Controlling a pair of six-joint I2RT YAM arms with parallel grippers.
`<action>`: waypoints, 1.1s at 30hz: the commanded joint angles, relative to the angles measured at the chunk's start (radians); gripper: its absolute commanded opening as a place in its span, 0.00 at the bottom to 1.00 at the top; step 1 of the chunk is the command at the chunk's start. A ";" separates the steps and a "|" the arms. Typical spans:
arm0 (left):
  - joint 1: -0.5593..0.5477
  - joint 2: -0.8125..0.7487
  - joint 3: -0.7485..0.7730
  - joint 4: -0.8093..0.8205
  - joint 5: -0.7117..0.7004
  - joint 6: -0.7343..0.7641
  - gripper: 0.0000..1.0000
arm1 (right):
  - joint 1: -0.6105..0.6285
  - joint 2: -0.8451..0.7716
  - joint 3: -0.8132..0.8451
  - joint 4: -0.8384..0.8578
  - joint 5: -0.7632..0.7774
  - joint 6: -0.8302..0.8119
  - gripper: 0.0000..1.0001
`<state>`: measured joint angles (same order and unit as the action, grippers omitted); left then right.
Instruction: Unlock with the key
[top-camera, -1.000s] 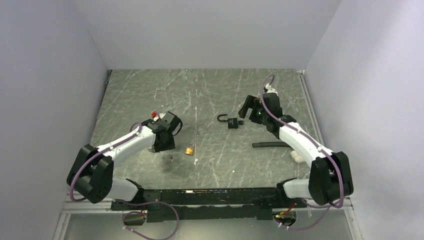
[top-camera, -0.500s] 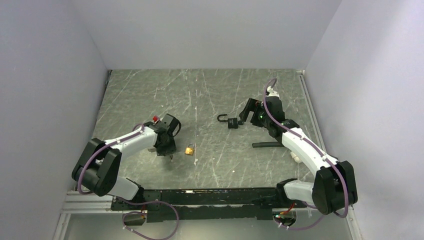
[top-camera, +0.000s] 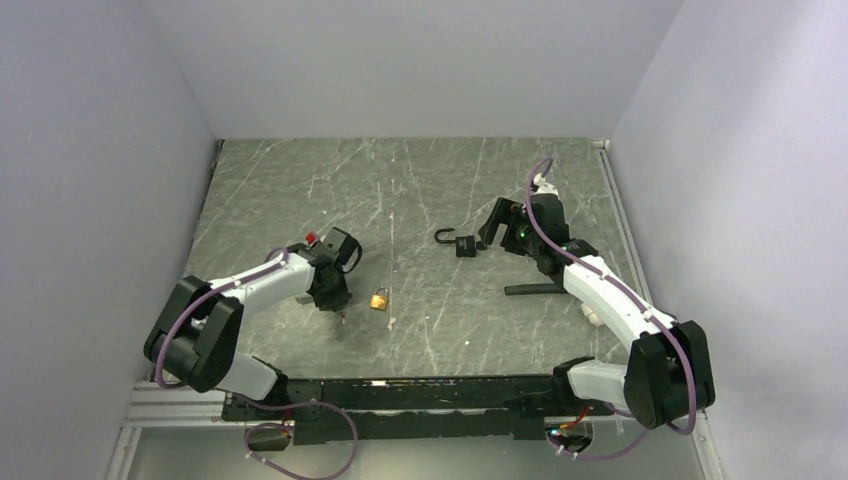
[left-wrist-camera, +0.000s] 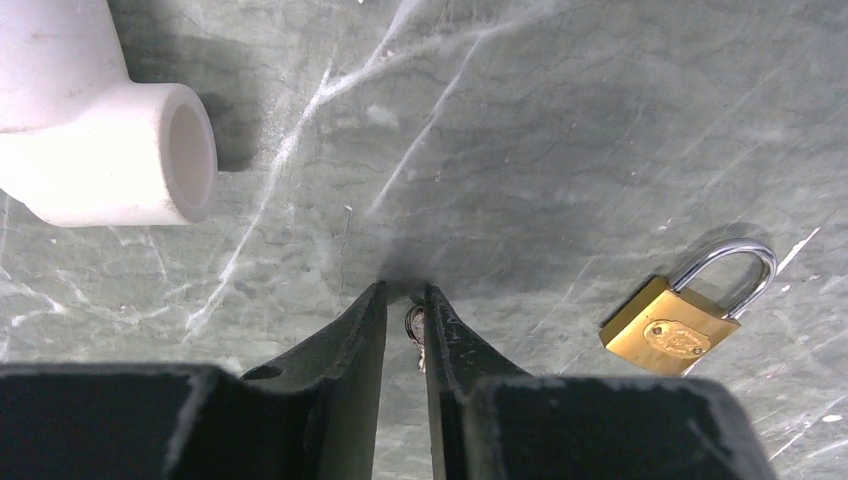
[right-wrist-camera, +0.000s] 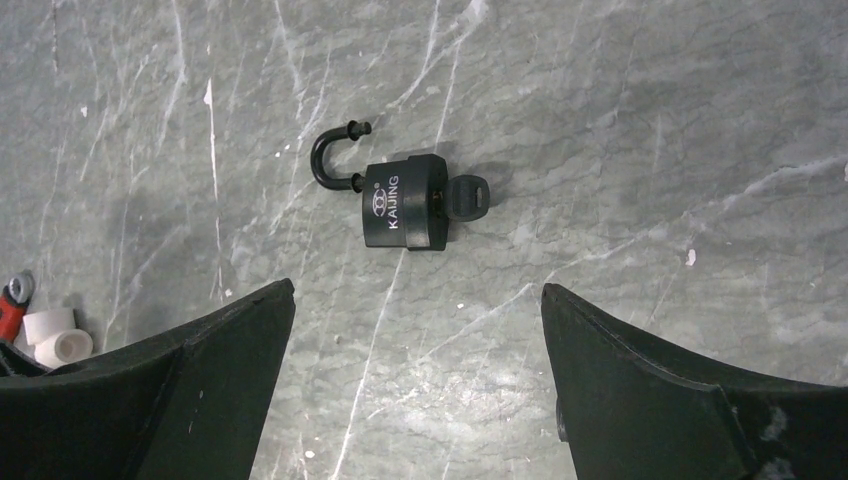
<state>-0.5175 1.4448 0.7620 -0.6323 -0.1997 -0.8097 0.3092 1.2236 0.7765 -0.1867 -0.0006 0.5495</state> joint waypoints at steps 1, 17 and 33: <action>0.003 0.020 -0.001 0.042 0.044 -0.012 0.23 | 0.004 0.000 -0.009 0.031 0.005 -0.014 0.95; 0.002 0.014 0.031 0.019 0.045 -0.016 0.26 | 0.005 -0.026 -0.019 0.022 -0.028 -0.020 0.94; -0.013 -0.116 -0.016 -0.030 0.063 -0.216 0.45 | 0.008 -0.029 -0.032 0.033 -0.037 -0.020 0.93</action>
<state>-0.5182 1.3434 0.7444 -0.6491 -0.1459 -0.9672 0.3122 1.2106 0.7563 -0.1864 -0.0326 0.5423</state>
